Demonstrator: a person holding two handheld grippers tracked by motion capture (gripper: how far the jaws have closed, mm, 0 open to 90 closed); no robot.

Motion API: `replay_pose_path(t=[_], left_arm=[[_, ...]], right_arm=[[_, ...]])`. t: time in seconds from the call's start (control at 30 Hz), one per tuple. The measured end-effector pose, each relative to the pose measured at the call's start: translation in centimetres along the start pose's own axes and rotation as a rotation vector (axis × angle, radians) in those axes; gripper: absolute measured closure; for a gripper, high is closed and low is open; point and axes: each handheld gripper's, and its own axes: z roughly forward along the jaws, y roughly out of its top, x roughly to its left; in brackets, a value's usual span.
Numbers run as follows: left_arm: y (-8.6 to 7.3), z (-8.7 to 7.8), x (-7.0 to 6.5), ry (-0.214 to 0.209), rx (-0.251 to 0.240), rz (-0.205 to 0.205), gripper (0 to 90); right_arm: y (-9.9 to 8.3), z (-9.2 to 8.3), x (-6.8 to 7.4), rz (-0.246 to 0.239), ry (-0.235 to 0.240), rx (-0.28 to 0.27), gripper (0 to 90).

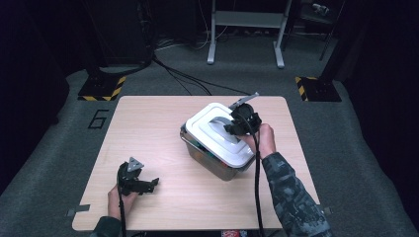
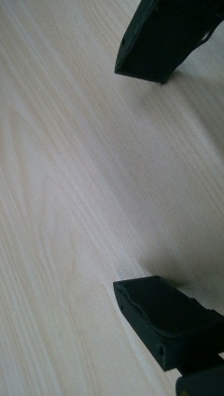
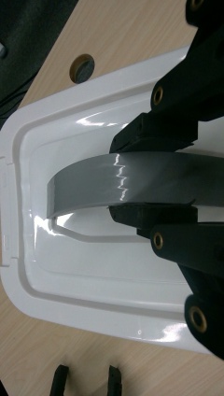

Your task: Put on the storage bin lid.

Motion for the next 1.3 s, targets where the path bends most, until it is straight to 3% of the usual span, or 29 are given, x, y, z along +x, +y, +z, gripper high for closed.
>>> replay_pose_path(t=[0.27,0.3,0.33,0.53,0.6,0.73,0.9,1.07,1.13,1.3], left_arm=[[0.0,-0.1,0.1,-0.002,0.011,0.014,0.2],[0.0,-0.1,0.1,-0.002,0.011,0.014,0.2],[0.0,-0.1,0.1,-0.002,0.011,0.015,0.2],[0.0,-0.1,0.1,-0.002,0.01,0.014,0.2],[0.0,-0.1,0.1,-0.001,0.01,0.014,0.2],[0.0,-0.1,0.1,-0.002,0.014,0.016,0.2],[0.0,-0.1,0.1,-0.002,0.01,0.014,0.2],[0.0,0.0,0.0,0.0,0.0,0.0,0.2],[0.0,-0.1,0.1,-0.002,0.014,0.019,0.2],[0.0,-0.1,0.2,-0.002,0.017,0.023,0.2]], right_arm=[[0.1,1.9,1.3,-0.01,0.003,0.037,67.0],[0.1,2.0,1.3,-0.03,0.005,0.045,67.0],[0.1,2.2,1.6,-0.014,-0.002,0.039,67.0],[-0.1,2.6,1.8,-0.061,-0.007,0.048,66.0],[-0.3,2.5,1.5,-0.042,0.003,0.055,59.5],[-0.8,1.9,0.9,0.015,0.012,0.038,37.7],[-1.6,0.4,0.1,0.033,0.02,-0.003,17.9],[-3.0,-1.5,-0.9,0.043,0.02,-0.047,5.9],[-3.6,-2.2,-1.3,0.055,0.01,-0.064,1.8],[-5.5,-4.0,-2.6,0.08,-0.011,-0.103,0.0]])
